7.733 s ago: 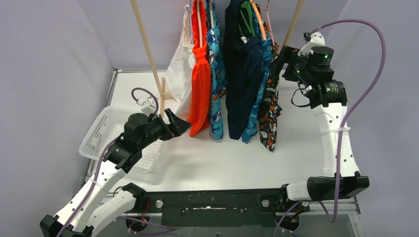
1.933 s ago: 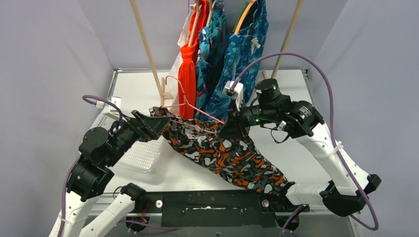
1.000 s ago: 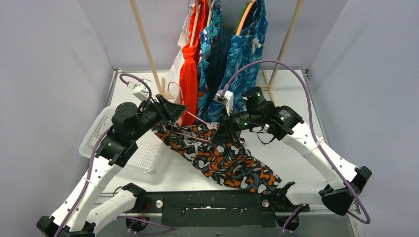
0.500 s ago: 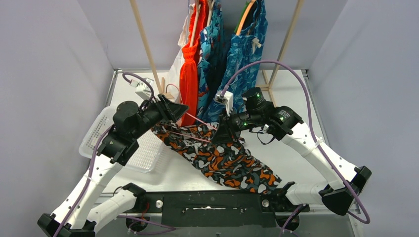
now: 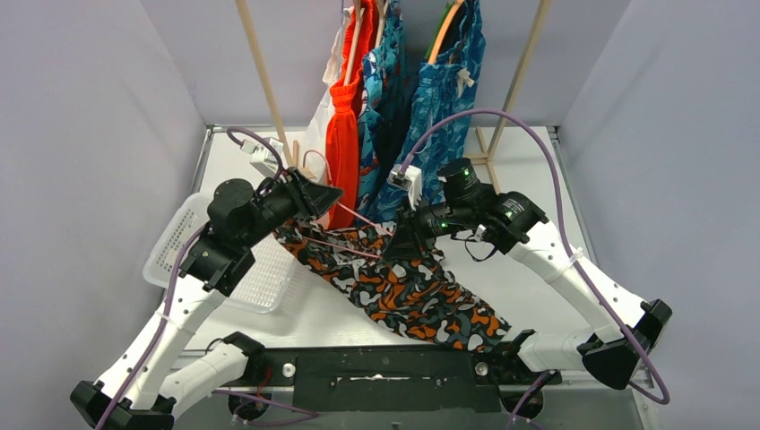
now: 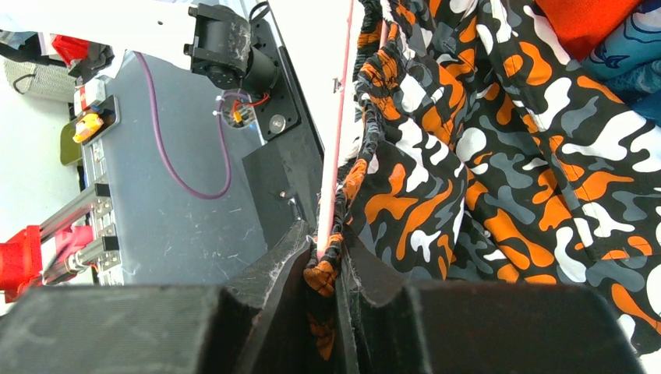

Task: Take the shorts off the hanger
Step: Remove the shorts from the hanger, then place the hanger on the clothes rod, then adjust the shorts at the center of the board.

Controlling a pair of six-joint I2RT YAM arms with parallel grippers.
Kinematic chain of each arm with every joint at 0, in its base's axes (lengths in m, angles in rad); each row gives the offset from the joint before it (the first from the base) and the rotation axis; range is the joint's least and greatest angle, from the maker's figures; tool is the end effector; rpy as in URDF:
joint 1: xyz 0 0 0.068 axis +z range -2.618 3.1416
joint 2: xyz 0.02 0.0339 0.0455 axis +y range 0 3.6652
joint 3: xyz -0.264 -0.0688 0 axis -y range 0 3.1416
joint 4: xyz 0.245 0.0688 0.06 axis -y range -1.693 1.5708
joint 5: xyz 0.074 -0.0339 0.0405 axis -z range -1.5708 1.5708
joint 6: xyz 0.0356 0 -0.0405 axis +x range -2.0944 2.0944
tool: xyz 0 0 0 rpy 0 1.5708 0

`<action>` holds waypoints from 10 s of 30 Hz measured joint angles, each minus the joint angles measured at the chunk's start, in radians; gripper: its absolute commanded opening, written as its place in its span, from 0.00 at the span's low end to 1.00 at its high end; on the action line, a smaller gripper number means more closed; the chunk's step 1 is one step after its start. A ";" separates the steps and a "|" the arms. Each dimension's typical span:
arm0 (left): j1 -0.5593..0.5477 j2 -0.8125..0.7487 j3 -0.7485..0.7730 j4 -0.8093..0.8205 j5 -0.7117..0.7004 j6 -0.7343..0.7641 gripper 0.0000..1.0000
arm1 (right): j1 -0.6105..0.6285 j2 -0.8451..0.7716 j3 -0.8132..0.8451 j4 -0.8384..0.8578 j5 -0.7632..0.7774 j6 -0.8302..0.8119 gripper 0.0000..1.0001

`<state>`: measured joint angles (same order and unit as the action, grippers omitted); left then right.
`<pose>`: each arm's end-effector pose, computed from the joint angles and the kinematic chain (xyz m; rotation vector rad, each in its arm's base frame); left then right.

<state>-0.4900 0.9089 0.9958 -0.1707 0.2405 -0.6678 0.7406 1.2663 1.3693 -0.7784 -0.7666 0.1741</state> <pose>0.1767 -0.1039 0.3937 0.0384 1.7669 -1.0613 0.1724 0.1911 0.3879 -1.0811 2.1046 1.3330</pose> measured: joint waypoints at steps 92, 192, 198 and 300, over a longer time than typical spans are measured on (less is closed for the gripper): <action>-0.211 0.152 0.297 -0.394 -0.450 0.080 0.00 | -0.186 -0.174 -0.132 -0.082 0.821 0.231 0.14; -0.188 -0.051 -0.062 -0.305 -0.348 -0.039 0.88 | -0.145 -0.549 -0.188 0.166 1.243 0.009 0.00; -0.183 -0.099 -0.077 -0.304 -0.379 -0.055 0.88 | -0.217 -0.420 -0.117 0.180 1.080 -0.013 0.00; -0.163 0.108 -0.119 -0.350 -0.183 -0.137 0.88 | -0.552 -0.367 -0.669 0.167 0.569 0.485 0.94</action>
<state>-0.6525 1.0168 0.8764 -0.5205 0.0574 -0.8047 0.1890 0.8997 0.7006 -0.6109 -0.1974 0.6590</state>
